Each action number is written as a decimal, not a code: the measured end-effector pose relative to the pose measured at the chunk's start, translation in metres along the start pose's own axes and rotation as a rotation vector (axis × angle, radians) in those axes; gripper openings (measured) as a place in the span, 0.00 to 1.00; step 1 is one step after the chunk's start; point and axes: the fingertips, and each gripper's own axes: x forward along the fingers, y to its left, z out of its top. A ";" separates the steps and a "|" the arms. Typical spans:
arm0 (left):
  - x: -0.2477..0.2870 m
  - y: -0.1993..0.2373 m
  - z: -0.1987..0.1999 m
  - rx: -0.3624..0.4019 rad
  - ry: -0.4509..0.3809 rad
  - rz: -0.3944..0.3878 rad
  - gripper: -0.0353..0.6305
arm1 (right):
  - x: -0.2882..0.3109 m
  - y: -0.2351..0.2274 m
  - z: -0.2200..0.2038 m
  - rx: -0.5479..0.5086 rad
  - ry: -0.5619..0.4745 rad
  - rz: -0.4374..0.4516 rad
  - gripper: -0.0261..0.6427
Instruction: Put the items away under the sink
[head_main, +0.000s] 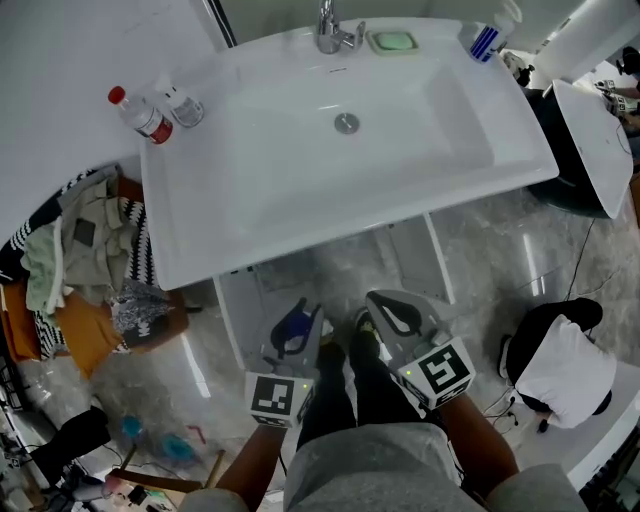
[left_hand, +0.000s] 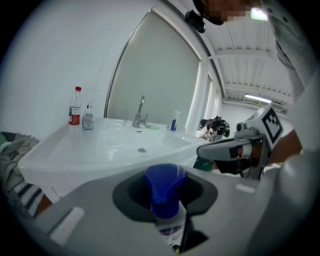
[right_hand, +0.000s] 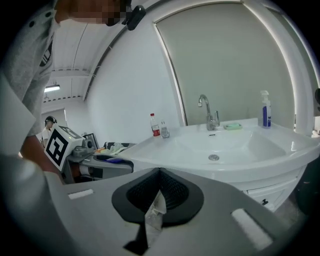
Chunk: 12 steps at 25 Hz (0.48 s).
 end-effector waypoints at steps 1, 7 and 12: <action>0.005 0.002 -0.005 -0.012 -0.005 0.013 0.20 | 0.006 -0.002 -0.008 0.000 0.008 0.008 0.04; 0.026 0.018 -0.050 -0.015 0.021 0.068 0.20 | 0.036 -0.005 -0.052 0.002 0.047 0.055 0.04; 0.043 0.037 -0.088 -0.050 0.001 0.133 0.20 | 0.064 -0.007 -0.093 0.024 0.057 0.072 0.04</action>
